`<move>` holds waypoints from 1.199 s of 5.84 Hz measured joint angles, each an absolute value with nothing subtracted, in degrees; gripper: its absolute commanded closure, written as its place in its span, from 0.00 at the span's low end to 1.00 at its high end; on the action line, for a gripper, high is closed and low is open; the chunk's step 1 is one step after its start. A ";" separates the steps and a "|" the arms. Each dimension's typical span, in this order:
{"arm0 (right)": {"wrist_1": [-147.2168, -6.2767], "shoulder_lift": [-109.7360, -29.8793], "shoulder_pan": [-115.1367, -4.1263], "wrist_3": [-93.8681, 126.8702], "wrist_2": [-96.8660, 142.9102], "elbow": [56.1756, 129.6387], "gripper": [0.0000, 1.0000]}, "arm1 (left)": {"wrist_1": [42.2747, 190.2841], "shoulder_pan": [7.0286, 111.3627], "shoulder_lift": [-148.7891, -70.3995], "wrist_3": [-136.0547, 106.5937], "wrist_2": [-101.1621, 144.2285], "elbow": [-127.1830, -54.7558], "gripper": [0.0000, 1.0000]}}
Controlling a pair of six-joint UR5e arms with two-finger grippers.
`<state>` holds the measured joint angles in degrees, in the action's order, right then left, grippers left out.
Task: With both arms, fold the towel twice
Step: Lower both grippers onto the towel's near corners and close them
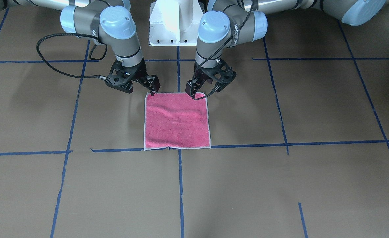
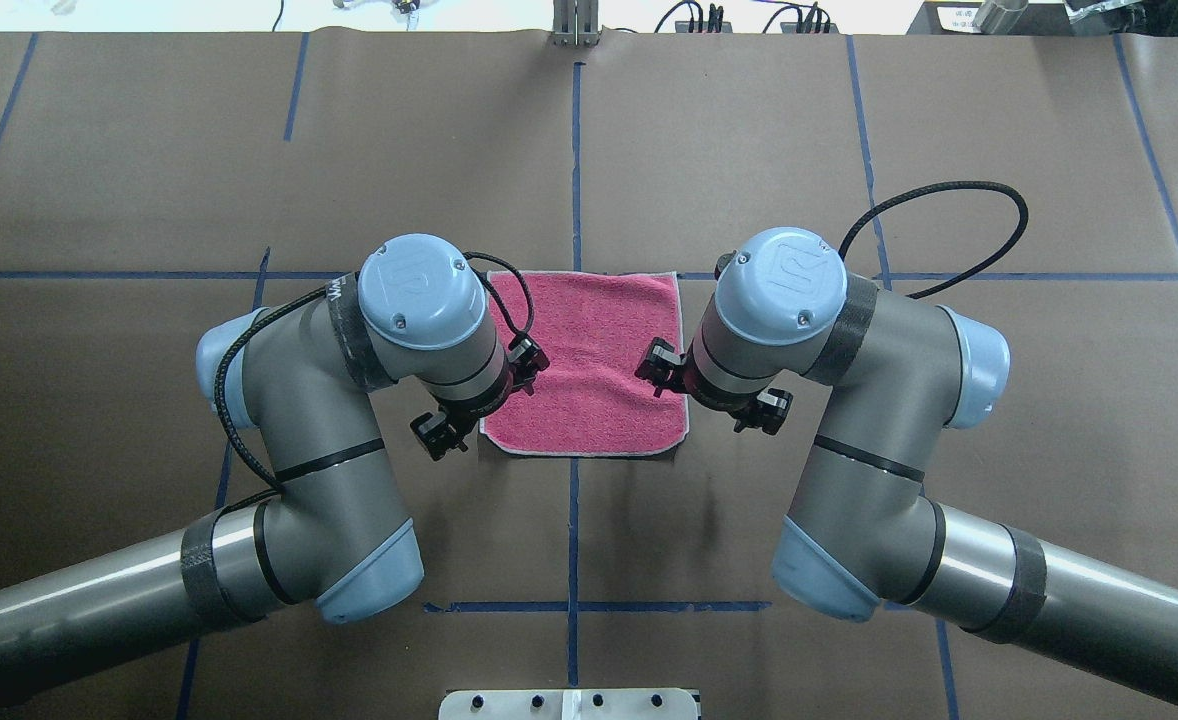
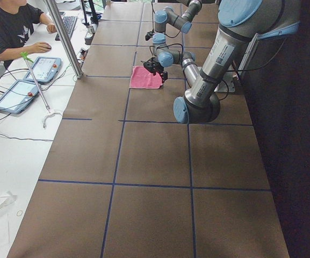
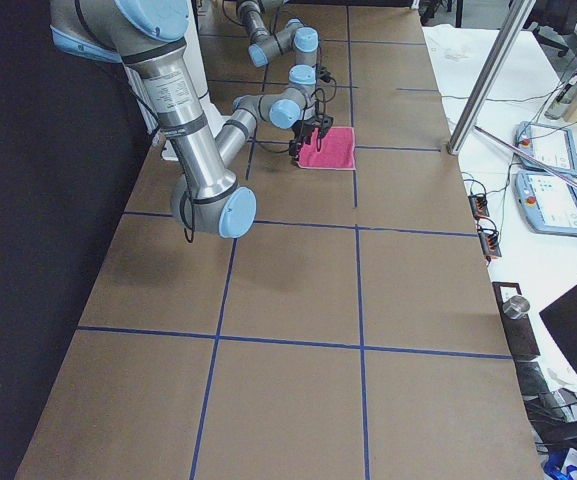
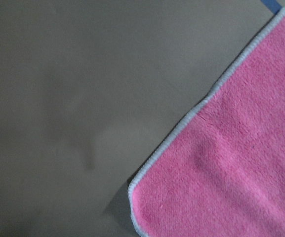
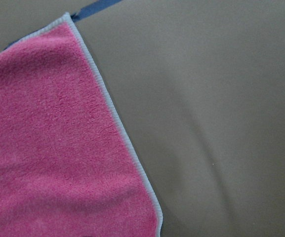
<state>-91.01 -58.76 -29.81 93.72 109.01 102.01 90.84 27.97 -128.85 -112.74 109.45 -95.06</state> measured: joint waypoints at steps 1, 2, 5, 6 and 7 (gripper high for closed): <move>-90.91 -58.69 -29.99 93.92 109.05 101.30 0.00 | 91.22 27.94 -127.75 -112.54 109.36 -94.79 0.00; -90.86 -58.62 -30.00 93.83 109.09 100.47 0.00 | 91.91 27.82 -127.16 -112.45 109.34 -93.97 0.00; -88.53 -58.54 -29.97 94.01 109.16 99.04 0.00 | 93.88 27.04 -127.27 -110.33 109.42 -91.67 0.00; -88.23 -58.54 -29.97 94.09 109.16 99.00 0.00 | 93.96 26.83 -127.52 -109.78 109.42 -91.49 0.00; -88.09 -58.54 -29.97 94.12 109.16 98.97 0.00 | 94.02 26.66 -127.87 -109.58 109.42 -91.32 0.00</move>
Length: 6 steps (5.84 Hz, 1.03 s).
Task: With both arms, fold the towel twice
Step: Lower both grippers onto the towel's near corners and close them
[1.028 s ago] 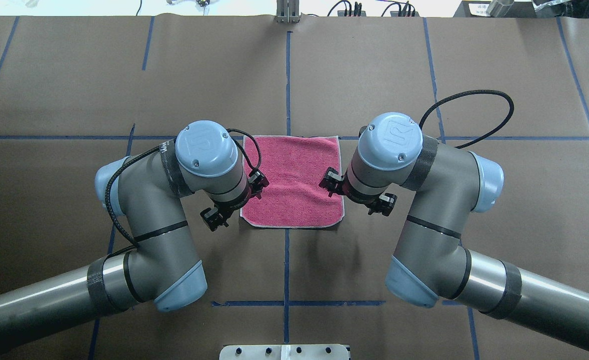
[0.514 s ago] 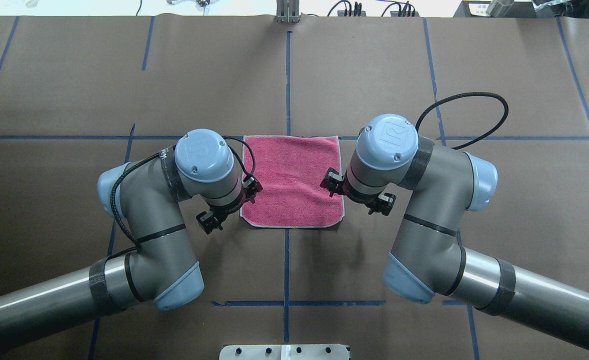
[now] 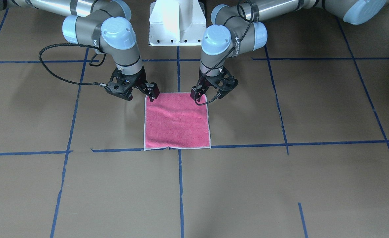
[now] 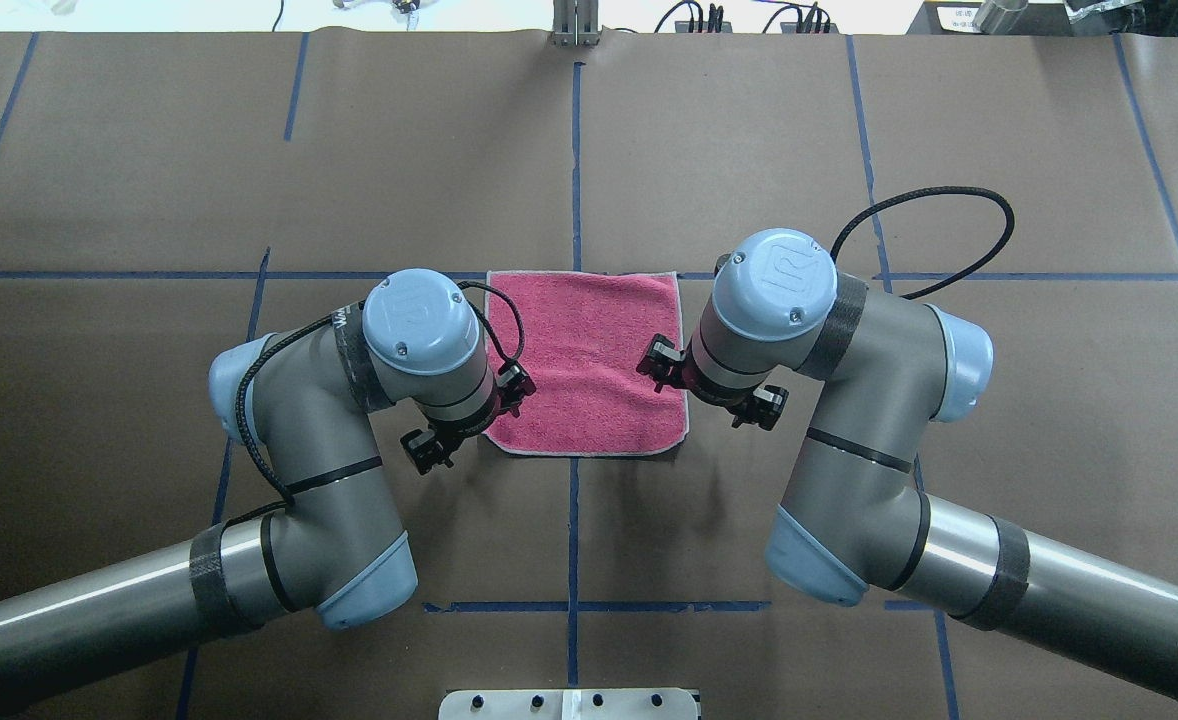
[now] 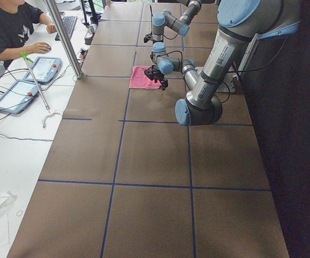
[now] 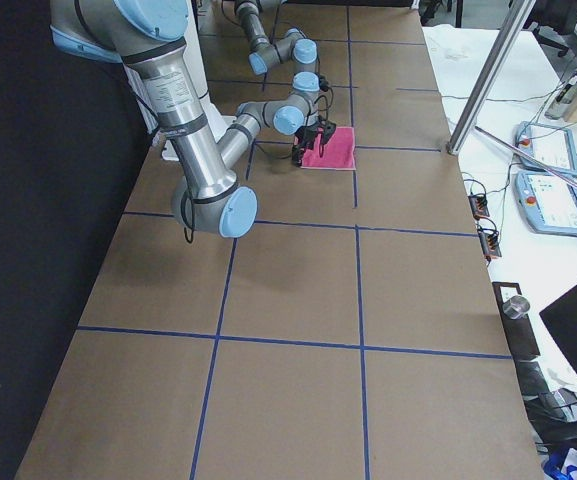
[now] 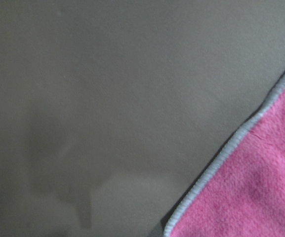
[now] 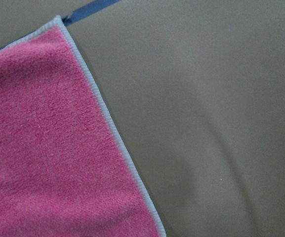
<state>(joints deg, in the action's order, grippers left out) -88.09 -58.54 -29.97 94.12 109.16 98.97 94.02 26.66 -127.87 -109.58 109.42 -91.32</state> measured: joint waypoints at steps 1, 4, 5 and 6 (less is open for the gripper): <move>-88.01 -58.53 -29.97 94.13 109.16 98.97 0.00 | 94.04 26.59 -128.15 -109.14 109.42 -91.09 0.00; -87.98 -58.53 -29.97 94.13 109.16 98.97 0.00 | 94.07 26.55 -128.32 -107.89 109.42 -90.73 0.48; -87.98 -58.54 -29.97 94.13 109.16 98.97 0.00 | 94.43 26.54 -128.32 -107.82 109.42 -90.67 0.50; -87.98 -58.54 -29.97 94.13 109.16 98.98 0.00 | 94.91 26.54 -128.32 -107.53 109.42 -90.60 0.57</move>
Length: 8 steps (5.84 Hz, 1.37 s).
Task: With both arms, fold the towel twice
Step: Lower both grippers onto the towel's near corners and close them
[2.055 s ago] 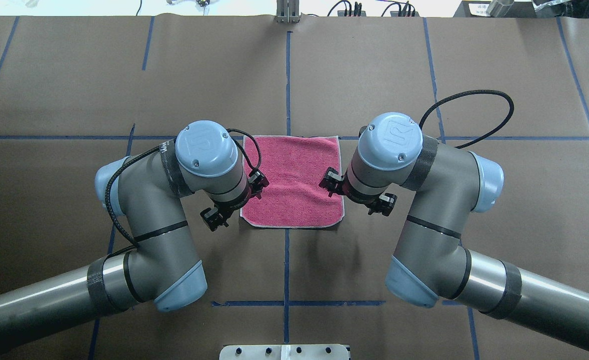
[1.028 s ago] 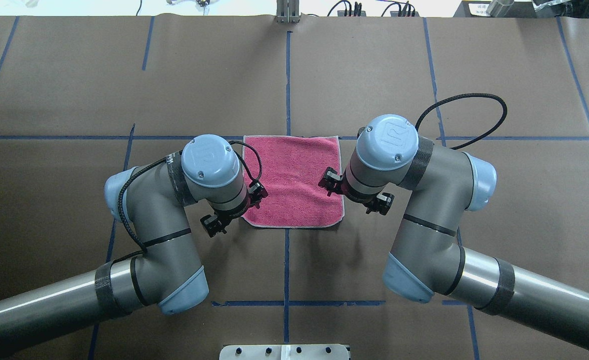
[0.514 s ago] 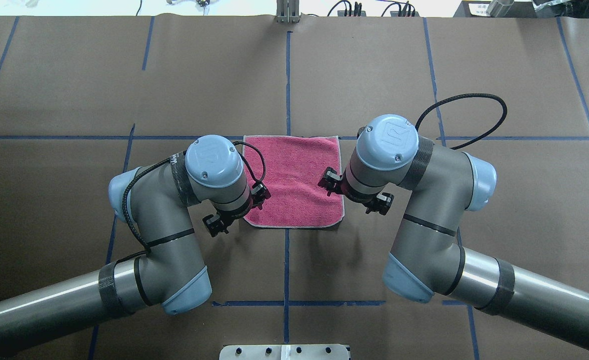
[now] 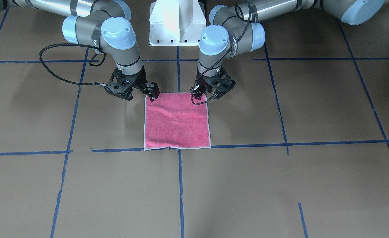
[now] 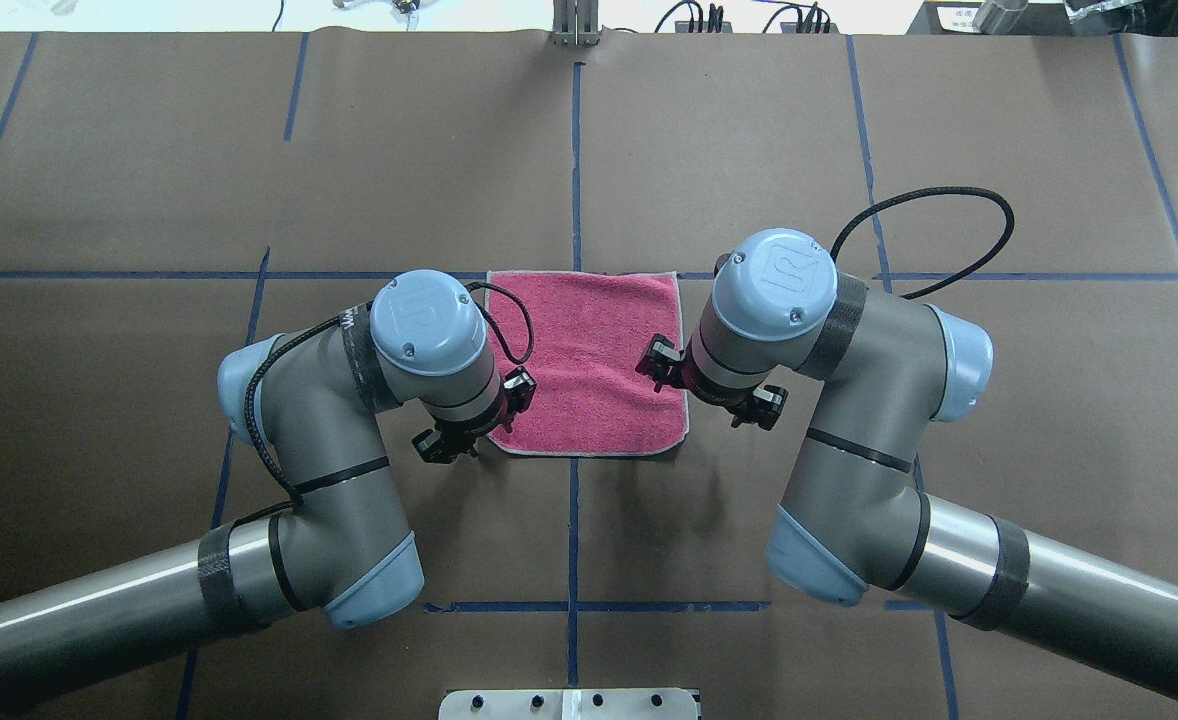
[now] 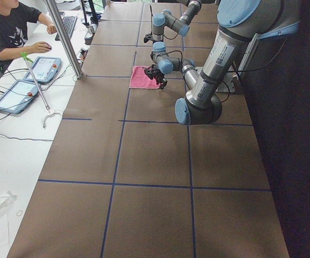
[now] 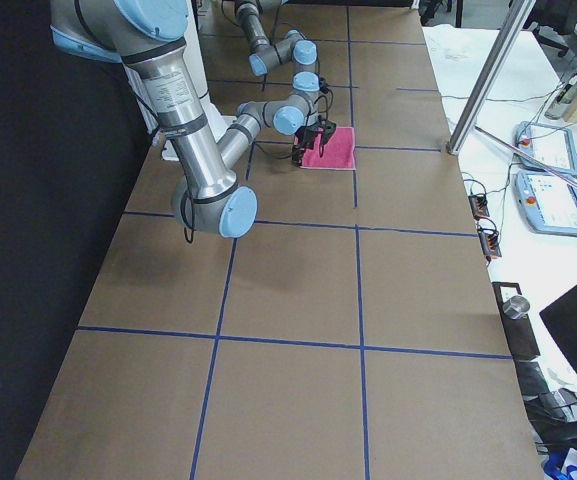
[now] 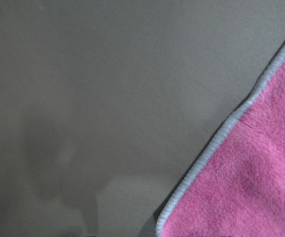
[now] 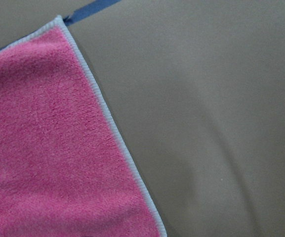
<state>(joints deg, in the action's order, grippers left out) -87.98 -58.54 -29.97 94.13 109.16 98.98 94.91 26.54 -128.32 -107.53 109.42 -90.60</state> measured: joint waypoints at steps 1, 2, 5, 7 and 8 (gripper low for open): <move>-87.98 -58.54 -29.97 94.13 109.16 99.03 0.00 | 95.11 26.51 -128.32 -107.12 109.42 -90.52 0.58; -87.98 -58.54 -29.97 94.16 109.16 99.04 0.00 | 95.20 26.48 -128.32 -106.97 109.42 -90.47 0.75; -87.98 -58.43 -29.97 94.25 109.19 99.13 0.00 | 95.89 26.46 -128.30 -106.80 109.50 -90.52 0.99; -87.98 -58.45 -29.32 94.33 109.15 99.00 0.00 | 96.67 26.47 -128.26 -106.79 109.51 -90.53 1.00; -87.98 -58.70 -28.38 94.97 109.13 98.56 0.00 | 96.74 26.51 -128.29 -106.79 109.51 -90.53 1.00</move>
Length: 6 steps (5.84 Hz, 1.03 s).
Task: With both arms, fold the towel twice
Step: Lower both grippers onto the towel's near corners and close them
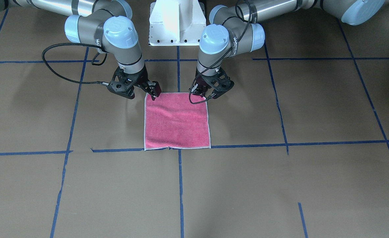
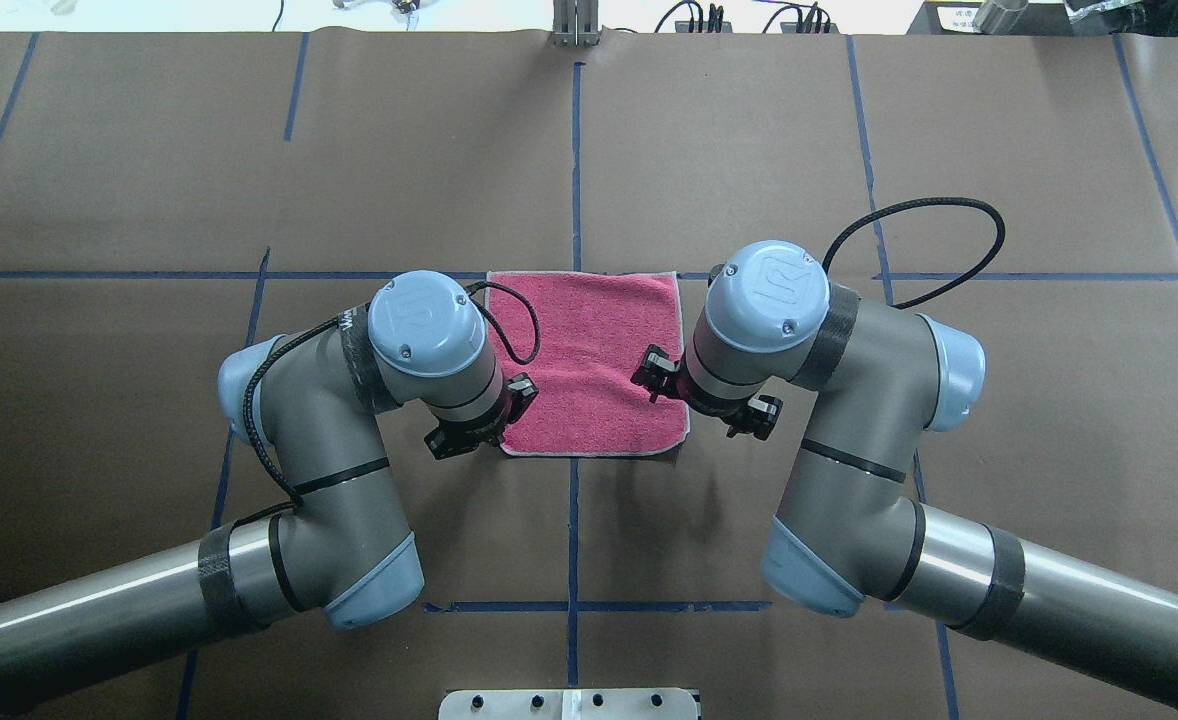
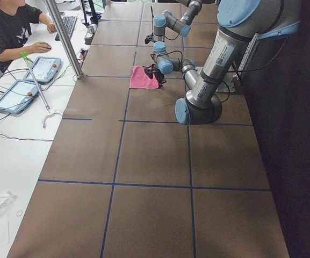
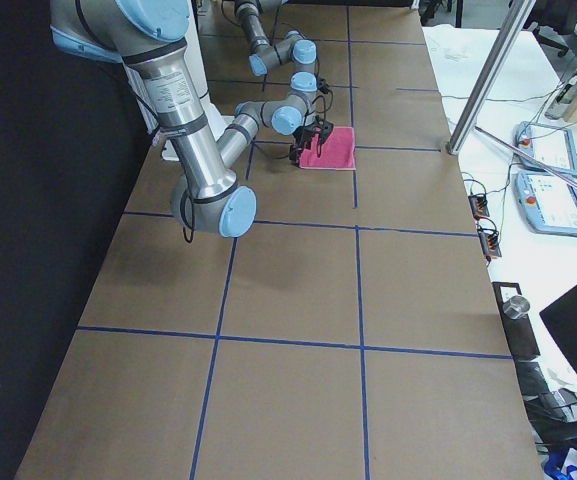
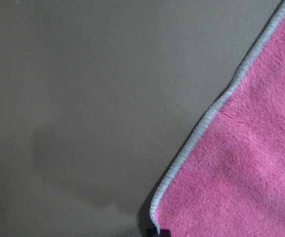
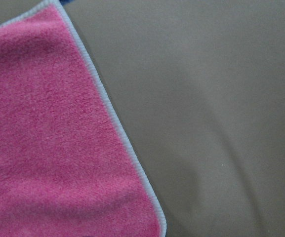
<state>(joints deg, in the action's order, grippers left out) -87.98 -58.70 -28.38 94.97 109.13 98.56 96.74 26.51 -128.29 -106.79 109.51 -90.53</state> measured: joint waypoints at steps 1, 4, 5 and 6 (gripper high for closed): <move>-87.98 -58.68 -27.57 96.28 109.14 97.73 0.00 | 96.74 26.57 -128.29 -106.79 109.49 -90.53 1.00; -86.69 -57.95 -26.65 99.07 109.14 96.46 0.01 | 96.68 26.63 -128.24 -106.79 109.42 -90.53 0.99; -85.41 -57.86 -26.64 99.27 109.10 95.98 0.14 | 96.68 26.63 -128.23 -106.79 109.42 -90.53 0.99; -84.09 -57.92 -26.65 99.36 109.08 95.39 0.33 | 96.68 26.67 -128.23 -106.79 109.42 -90.53 1.00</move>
<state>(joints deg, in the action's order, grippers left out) -84.09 -57.92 -26.65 99.36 109.08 95.39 96.68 26.67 -128.23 -106.79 109.42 -90.53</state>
